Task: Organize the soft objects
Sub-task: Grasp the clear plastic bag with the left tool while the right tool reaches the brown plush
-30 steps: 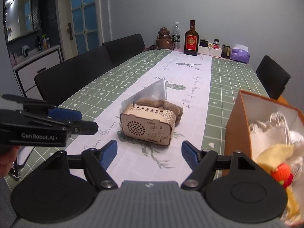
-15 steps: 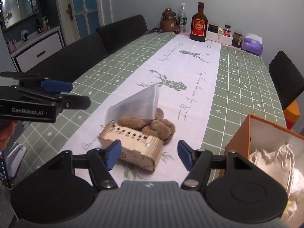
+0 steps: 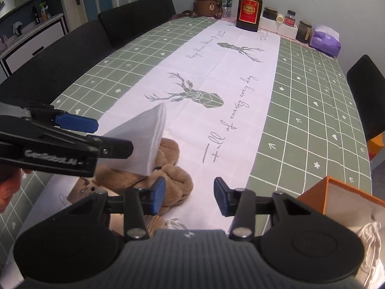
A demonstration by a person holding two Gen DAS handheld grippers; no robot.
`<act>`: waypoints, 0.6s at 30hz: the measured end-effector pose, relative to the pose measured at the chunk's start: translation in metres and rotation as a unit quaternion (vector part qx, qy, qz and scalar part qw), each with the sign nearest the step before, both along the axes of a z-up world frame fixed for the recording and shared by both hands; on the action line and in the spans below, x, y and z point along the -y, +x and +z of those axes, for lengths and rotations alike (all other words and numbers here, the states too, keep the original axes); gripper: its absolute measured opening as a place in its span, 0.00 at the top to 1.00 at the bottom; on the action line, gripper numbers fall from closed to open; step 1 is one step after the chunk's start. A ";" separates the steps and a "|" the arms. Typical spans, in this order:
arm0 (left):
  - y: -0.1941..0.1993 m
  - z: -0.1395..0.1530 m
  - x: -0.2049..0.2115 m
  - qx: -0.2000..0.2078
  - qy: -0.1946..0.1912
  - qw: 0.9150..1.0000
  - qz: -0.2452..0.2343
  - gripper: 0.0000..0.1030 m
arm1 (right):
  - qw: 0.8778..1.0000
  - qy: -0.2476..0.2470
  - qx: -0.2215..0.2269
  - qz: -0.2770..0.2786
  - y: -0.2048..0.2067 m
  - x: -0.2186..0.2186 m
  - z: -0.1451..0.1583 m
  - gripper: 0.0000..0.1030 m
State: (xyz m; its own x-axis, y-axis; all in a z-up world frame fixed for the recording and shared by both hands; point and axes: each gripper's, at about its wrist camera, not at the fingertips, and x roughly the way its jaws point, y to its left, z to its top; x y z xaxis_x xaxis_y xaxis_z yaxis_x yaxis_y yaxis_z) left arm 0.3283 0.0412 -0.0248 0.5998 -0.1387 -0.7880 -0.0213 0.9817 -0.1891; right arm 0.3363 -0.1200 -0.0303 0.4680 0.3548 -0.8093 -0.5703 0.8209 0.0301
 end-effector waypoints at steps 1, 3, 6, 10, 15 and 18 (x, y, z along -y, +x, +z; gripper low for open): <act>0.004 -0.005 -0.001 -0.008 -0.006 1.000 0.005 0.15 | 1.000 0.001 -0.002 0.002 0.002 0.000 -0.002 0.56; 0.010 -0.014 -0.002 -0.028 -0.026 0.999 0.006 0.15 | 1.000 0.007 -0.009 0.004 0.006 -0.001 -0.005 0.56; 0.013 -0.024 -0.001 -0.035 -0.026 0.999 0.011 0.12 | 1.000 0.013 -0.019 0.008 0.009 -0.003 -0.009 0.56; 0.017 -0.030 -0.005 -0.043 -0.055 0.997 0.018 0.19 | 1.000 0.013 -0.023 0.011 0.011 -0.006 -0.015 0.56; 0.014 -0.029 -0.007 -0.030 -0.056 0.998 0.028 0.60 | 0.999 0.021 -0.024 0.012 0.012 -0.008 -0.015 0.56; 0.011 -0.023 -0.012 -0.013 -0.057 0.998 0.038 0.93 | 0.999 0.026 -0.020 0.014 0.011 -0.009 -0.012 0.56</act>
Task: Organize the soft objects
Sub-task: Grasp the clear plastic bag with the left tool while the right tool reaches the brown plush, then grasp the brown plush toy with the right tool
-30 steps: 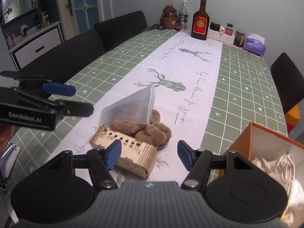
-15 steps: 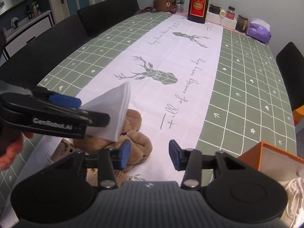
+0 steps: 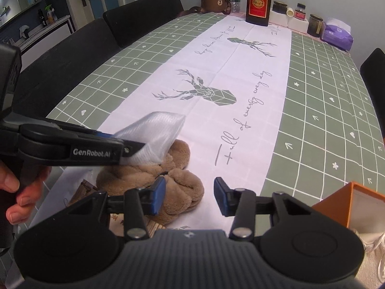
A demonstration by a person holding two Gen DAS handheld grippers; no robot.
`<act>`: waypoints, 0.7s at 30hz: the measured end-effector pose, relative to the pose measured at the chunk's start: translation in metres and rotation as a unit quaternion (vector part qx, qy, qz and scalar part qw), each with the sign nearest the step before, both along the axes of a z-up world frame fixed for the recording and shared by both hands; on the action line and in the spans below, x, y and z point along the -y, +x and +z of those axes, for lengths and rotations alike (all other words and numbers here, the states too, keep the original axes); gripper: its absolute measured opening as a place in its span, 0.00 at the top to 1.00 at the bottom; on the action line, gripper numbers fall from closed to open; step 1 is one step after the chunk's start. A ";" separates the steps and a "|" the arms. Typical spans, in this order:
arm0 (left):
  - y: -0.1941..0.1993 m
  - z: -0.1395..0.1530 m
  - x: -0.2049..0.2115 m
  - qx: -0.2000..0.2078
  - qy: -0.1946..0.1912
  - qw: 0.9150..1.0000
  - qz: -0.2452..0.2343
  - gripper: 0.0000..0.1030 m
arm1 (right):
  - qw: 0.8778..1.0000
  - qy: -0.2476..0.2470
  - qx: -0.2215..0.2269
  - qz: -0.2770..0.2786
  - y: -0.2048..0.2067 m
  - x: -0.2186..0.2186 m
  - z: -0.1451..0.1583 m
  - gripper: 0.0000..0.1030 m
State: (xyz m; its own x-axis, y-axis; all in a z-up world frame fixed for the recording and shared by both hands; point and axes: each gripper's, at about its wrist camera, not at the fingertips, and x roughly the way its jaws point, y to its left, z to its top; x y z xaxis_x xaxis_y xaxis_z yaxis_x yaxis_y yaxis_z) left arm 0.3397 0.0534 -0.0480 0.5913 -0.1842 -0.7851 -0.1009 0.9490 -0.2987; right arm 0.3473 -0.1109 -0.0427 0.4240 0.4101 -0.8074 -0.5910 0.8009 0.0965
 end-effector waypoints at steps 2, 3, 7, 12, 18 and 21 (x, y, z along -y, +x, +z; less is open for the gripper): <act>-0.005 0.008 -0.004 0.021 0.004 1.000 0.016 0.96 | 1.000 0.007 0.001 0.003 0.001 -0.001 0.003 0.54; -0.008 0.014 -0.006 0.035 0.006 0.999 0.021 0.97 | 1.000 0.011 0.000 0.005 0.001 -0.002 0.005 0.53; -0.023 0.034 -0.008 0.070 0.028 0.997 0.031 0.97 | 1.000 0.026 -0.010 0.014 0.003 -0.009 0.010 0.44; -0.040 0.042 -0.006 0.080 0.070 0.993 0.049 0.97 | 0.998 0.034 -0.051 0.023 0.010 -0.027 0.005 0.34; -0.044 0.035 -0.015 0.076 0.063 0.993 0.058 0.97 | 0.996 0.007 -0.079 0.029 0.012 -0.050 -0.006 0.33; -0.045 0.031 -0.019 0.074 0.058 0.994 0.062 0.97 | 0.995 -0.008 -0.094 0.024 0.017 -0.059 -0.013 0.29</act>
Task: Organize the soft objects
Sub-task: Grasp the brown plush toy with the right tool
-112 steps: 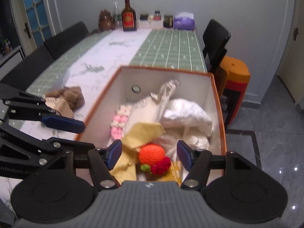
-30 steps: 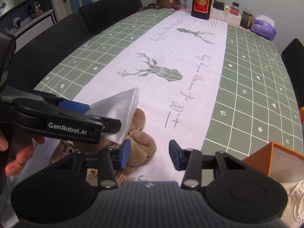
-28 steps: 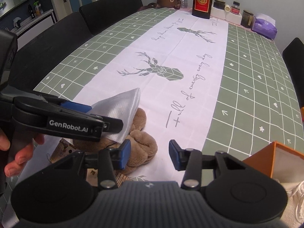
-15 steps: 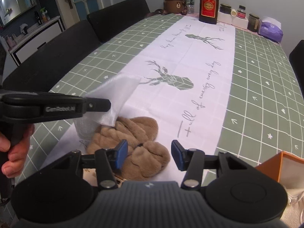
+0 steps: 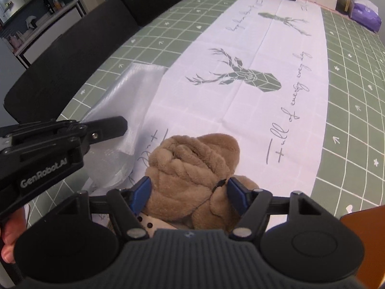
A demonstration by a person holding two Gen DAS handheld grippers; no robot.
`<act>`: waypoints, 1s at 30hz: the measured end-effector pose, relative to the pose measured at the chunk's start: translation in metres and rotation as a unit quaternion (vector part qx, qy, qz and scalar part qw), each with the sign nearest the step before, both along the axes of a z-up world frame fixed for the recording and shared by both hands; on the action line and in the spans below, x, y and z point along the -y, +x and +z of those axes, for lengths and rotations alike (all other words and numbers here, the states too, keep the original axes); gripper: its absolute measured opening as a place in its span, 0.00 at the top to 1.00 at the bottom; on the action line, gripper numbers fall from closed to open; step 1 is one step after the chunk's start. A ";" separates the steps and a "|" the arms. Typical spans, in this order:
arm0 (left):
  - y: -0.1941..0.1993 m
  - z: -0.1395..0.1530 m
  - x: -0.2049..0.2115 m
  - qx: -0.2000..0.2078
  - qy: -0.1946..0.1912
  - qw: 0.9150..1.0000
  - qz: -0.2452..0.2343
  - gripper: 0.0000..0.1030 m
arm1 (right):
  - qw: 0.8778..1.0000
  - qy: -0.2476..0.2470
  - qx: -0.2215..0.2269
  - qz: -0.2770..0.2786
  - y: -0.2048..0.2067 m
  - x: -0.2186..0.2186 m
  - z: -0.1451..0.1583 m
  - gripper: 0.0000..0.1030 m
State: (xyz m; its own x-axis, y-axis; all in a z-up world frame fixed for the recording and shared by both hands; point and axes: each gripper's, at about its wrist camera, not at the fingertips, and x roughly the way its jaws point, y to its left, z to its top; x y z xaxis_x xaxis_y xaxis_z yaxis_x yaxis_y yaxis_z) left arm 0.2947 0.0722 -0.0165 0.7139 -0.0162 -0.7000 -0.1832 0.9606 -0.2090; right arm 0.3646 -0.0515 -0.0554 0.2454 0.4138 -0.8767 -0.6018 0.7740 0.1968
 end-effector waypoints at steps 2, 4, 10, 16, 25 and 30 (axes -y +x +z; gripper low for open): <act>-0.001 -0.002 -0.002 0.000 -0.001 1.000 0.001 0.97 | 1.000 -0.010 -0.007 -0.003 0.004 -0.005 -0.006 0.26; -0.001 -0.003 -0.001 -0.001 -0.002 1.000 0.001 0.97 | 1.000 -0.017 -0.010 -0.005 0.006 -0.009 -0.010 0.23; 0.000 -0.011 -0.003 -0.008 -0.010 1.000 0.003 0.97 | 0.999 -0.041 -0.001 -0.001 0.010 -0.017 -0.017 0.32; -0.003 -0.014 -0.003 -0.012 -0.009 1.000 0.003 0.97 | 0.999 -0.042 0.013 -0.001 0.009 -0.010 -0.014 0.50; -0.013 0.008 0.002 0.008 0.008 1.000 0.002 0.97 | 0.998 -0.027 0.051 -0.005 -0.001 -0.004 0.009 0.72; -0.021 0.025 0.006 0.025 0.019 0.999 0.000 0.97 | 0.996 -0.010 0.083 -0.010 -0.010 0.005 0.036 0.72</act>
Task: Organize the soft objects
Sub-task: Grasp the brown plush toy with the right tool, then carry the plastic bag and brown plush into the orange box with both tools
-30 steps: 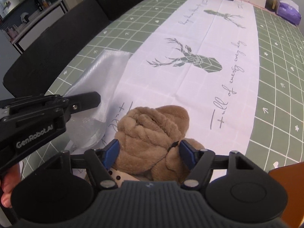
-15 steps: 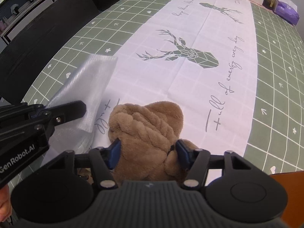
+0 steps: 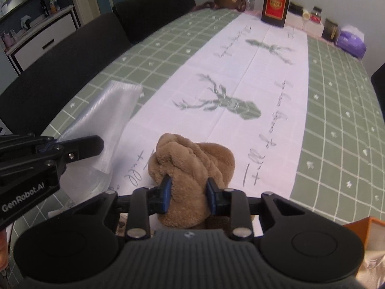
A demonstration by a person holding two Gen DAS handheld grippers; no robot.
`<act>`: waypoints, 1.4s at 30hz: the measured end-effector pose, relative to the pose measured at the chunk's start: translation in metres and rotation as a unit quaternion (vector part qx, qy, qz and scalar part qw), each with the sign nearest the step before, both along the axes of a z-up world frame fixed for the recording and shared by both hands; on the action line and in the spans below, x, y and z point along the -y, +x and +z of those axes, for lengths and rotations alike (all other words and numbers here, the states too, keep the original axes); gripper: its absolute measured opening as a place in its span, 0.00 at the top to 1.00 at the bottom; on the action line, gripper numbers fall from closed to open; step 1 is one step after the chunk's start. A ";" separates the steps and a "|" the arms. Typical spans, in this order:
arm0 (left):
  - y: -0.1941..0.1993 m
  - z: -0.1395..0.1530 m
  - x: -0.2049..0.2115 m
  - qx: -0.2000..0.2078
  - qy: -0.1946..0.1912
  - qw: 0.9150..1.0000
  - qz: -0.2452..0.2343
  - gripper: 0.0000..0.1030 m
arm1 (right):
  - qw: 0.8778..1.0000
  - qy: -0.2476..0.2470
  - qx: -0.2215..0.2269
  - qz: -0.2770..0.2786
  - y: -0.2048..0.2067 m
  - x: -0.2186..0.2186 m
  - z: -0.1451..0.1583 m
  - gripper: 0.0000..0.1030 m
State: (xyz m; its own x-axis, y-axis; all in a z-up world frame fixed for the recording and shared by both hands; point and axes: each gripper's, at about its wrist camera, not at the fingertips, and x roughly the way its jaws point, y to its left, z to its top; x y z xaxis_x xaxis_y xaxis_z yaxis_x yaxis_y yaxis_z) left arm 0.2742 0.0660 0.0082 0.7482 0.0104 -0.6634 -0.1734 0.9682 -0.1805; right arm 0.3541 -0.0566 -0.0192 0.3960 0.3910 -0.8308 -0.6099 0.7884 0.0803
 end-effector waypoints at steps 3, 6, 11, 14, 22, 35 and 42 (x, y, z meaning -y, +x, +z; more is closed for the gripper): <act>-0.008 0.010 0.007 0.007 0.008 1.000 -0.005 0.97 | 1.000 0.014 0.017 -0.004 -0.008 0.007 0.022 0.72; -0.017 0.021 0.014 0.012 0.014 1.000 -0.010 0.97 | 0.999 0.024 0.033 -0.002 -0.021 0.014 0.041 0.72; -0.039 0.039 0.033 0.025 0.030 0.999 -0.028 0.97 | 0.997 0.043 0.058 -0.003 -0.050 0.033 0.070 0.72; -0.054 0.050 0.048 0.036 0.041 0.998 -0.042 0.97 | 0.996 0.056 0.072 -0.008 -0.068 0.050 0.084 0.72; -0.099 0.076 0.087 0.075 0.039 0.992 -0.090 0.97 | 0.989 0.088 0.114 -0.026 -0.132 0.107 0.117 0.72; -0.123 0.098 0.184 0.114 -0.061 0.962 -0.242 0.97 | 0.975 0.089 0.143 -0.146 -0.211 0.256 0.142 0.71; -0.086 0.075 0.247 0.069 -0.105 0.944 -0.306 0.97 | 0.964 0.083 0.107 -0.228 -0.209 0.328 0.117 0.71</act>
State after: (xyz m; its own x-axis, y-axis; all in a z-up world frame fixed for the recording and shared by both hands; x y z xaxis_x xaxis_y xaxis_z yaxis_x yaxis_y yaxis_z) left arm 0.1883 -0.1811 0.0830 0.6504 -0.5735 -0.4981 0.4465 0.8191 -0.3601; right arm 0.1447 -0.3842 0.0977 0.7131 0.2559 -0.6527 -0.2190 0.9657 0.1394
